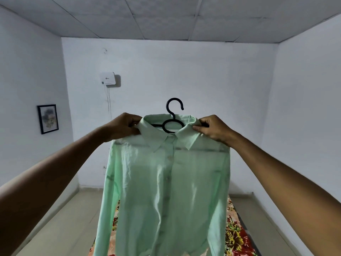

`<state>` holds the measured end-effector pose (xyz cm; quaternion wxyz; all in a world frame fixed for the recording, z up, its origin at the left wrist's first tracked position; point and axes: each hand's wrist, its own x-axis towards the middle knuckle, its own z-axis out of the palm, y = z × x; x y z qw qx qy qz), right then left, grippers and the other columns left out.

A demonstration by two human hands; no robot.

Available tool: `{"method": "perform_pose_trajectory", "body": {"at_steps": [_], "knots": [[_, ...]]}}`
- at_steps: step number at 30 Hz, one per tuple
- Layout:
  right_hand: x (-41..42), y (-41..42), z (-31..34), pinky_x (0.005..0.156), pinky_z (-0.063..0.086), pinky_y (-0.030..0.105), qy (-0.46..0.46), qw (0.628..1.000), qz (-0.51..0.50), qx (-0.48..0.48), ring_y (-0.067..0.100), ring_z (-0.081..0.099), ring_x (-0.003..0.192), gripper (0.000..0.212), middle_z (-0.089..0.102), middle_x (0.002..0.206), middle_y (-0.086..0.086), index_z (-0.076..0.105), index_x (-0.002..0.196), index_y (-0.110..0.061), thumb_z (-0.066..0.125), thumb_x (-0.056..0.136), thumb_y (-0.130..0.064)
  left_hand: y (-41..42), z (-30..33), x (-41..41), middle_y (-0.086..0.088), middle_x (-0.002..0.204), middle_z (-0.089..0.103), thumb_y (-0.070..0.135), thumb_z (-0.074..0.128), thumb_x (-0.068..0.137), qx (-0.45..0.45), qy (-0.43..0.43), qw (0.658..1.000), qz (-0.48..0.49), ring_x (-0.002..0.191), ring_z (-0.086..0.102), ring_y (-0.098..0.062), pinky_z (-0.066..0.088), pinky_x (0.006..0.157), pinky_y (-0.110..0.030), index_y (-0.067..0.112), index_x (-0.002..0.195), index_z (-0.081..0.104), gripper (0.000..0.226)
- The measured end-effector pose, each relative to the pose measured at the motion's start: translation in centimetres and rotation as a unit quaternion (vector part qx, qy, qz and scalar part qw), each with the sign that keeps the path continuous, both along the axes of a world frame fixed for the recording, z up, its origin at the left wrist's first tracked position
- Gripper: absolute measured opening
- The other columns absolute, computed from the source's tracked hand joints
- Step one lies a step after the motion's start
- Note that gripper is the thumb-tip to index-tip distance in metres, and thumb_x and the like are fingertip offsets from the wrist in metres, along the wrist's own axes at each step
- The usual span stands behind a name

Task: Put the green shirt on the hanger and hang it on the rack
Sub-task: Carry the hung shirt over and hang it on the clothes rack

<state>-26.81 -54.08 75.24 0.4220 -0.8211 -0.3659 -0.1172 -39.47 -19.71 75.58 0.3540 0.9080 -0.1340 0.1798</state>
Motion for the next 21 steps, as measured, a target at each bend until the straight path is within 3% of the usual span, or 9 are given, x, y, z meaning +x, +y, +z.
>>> {"method": "perform_pose_trajectory", "body": {"at_steps": [3,6,8,9,11,14,18,21], "knots": [[0.7,-0.1,-0.2,0.084,0.059,0.04,-0.001,1.0,0.002,-0.004,0.014,0.072,0.082,0.012,0.08,0.095,0.008,0.08,0.099,-0.01,0.074,0.094,-0.02,0.3,0.5,-0.5,-0.015,0.121,0.071,0.003,0.079,0.086,-0.026,0.074,0.994,-0.074,0.105,0.07,-0.026,0.057,0.093,-0.042,0.013,0.134,0.064,0.051],[1.0,-0.2,-0.3,0.081,0.056,0.036,0.002,1.0,0.006,0.003,0.014,0.071,0.082,0.012,0.08,0.096,0.01,0.079,0.099,-0.01,0.072,0.095,-0.018,-0.2,0.5,-0.2,-0.018,0.1,0.066,0.041,0.089,0.077,0.001,0.041,0.998,-0.049,0.085,0.057,-0.026,0.048,0.078,-0.047,0.004,0.114,0.067,0.057],[1.1,-0.1,-0.4,0.079,0.055,0.034,0.005,1.0,0.004,0.008,0.013,0.069,0.081,0.011,0.079,0.095,0.01,0.079,0.097,-0.01,0.072,0.095,-0.019,-0.7,0.2,-0.4,-0.02,0.096,0.067,0.051,0.089,0.072,0.016,0.039,0.998,-0.046,0.082,0.057,-0.025,0.047,0.073,-0.042,0.009,0.111,0.07,0.06],[1.2,-0.1,-0.4,0.078,0.054,0.034,0.007,1.0,0.002,0.011,0.013,0.069,0.08,0.011,0.079,0.095,0.011,0.079,0.096,-0.01,0.072,0.095,-0.019,-0.9,0.1,-0.4,-0.019,0.096,0.068,0.05,0.088,0.072,0.026,0.037,0.998,-0.05,0.081,0.059,-0.023,0.048,0.072,-0.039,0.014,0.111,0.071,0.055],[1.1,-0.1,-0.6,0.077,0.052,0.034,0.012,1.0,0.003,0.012,0.013,0.067,0.077,0.012,0.078,0.094,0.015,0.078,0.095,-0.009,0.072,0.095,-0.02,-1.6,-0.1,-0.2,-0.011,0.076,0.058,0.044,0.088,0.076,0.051,0.001,0.998,-0.025,0.068,0.05,-0.017,0.041,0.063,-0.032,0.012,0.091,0.069,0.041],[0.3,0.0,-0.5,0.075,0.055,0.03,0.031,0.998,0.036,0.032,0.01,0.07,0.078,0.014,0.079,0.095,0.008,0.077,0.1,-0.015,0.072,0.095,-0.026,-1.7,-0.4,0.8,-0.003,0.062,0.039,0.033,0.084,0.083,0.038,-0.091,0.993,0.061,0.056,0.033,-0.013,0.027,0.054,-0.028,-0.004,0.071,0.053,0.049],[-0.4,0.0,-0.3,0.077,0.059,0.026,0.038,0.996,0.079,0.026,0.009,0.073,0.086,0.028,0.078,0.099,0.001,0.075,0.112,-0.029,0.079,0.087,-0.041,-1.2,0.0,1.1,-0.003,0.06,0.042,0.034,0.084,0.083,0.044,-0.091,0.991,0.086,0.055,0.034,-0.012,0.029,0.054,-0.027,-0.005,0.071,0.058,0.049],[-0.4,0.2,-0.3,0.076,0.058,0.027,0.023,0.996,0.084,0.025,0.01,0.074,0.088,0.02,0.08,0.097,-0.004,0.079,0.104,-0.025,0.082,0.085,-0.032,-1.5,0.2,0.0,0.001,0.06,0.049,0.03,0.086,0.081,0.034,-0.058,0.994,0.083,0.055,0.04,-0.012,0.034,0.054,-0.024,0.003,0.07,0.066,0.036]]}}
